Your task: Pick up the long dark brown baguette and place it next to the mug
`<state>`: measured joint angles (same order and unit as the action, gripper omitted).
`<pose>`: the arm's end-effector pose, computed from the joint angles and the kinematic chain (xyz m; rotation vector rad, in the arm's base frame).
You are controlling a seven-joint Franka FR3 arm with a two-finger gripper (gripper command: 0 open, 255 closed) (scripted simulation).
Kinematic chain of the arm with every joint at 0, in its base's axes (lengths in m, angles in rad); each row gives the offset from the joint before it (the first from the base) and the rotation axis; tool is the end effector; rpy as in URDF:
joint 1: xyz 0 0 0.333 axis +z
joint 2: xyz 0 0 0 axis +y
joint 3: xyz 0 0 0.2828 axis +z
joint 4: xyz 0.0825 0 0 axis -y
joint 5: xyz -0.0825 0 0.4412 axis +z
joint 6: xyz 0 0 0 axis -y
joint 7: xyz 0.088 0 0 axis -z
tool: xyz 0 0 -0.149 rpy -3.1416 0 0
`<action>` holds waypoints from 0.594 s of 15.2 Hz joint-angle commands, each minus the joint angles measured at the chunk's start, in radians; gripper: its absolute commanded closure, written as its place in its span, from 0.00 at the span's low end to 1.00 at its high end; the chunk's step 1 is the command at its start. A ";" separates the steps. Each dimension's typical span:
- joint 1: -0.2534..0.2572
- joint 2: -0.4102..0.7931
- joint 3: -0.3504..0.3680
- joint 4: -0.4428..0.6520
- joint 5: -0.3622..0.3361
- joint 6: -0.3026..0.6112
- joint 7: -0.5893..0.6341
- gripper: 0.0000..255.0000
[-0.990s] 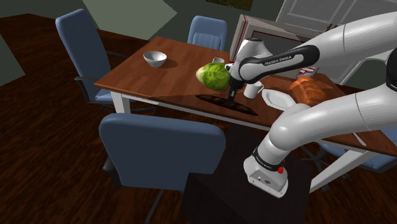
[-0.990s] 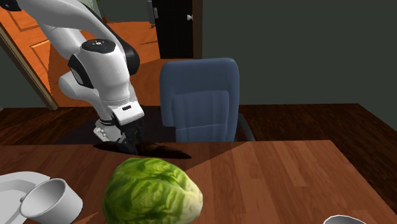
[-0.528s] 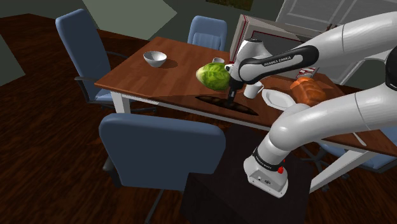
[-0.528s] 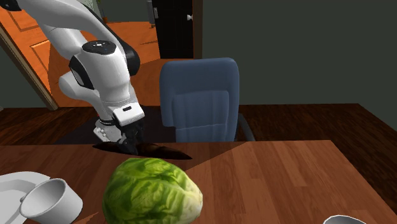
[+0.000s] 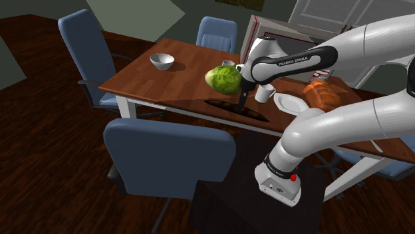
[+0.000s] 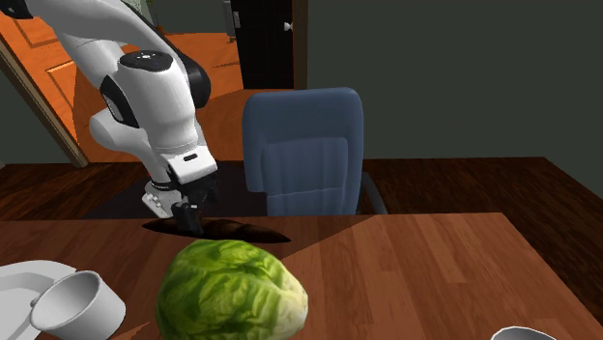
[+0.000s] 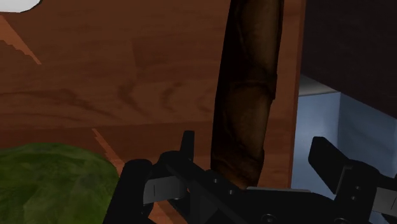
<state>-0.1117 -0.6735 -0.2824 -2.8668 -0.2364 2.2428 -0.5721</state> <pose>0.3672 -0.1302 0.2631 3.0557 0.5852 0.0502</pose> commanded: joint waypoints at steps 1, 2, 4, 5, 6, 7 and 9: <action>0.003 -0.044 0.013 0.039 0.012 -0.085 -0.002 0.00; 0.005 -0.060 0.018 0.057 0.017 -0.119 -0.002 0.00; 0.005 -0.061 0.019 0.057 0.017 -0.119 -0.002 0.00; 0.005 -0.060 0.019 0.057 0.017 -0.119 -0.002 0.00; 0.005 -0.060 0.019 0.057 0.017 -0.119 -0.002 0.00; 0.005 -0.060 0.019 0.057 0.017 -0.119 -0.002 0.00; 0.005 -0.060 0.019 0.057 0.017 -0.119 -0.002 0.00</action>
<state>-0.1072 -0.7336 -0.2639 -2.8101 -0.2196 2.1241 -0.5744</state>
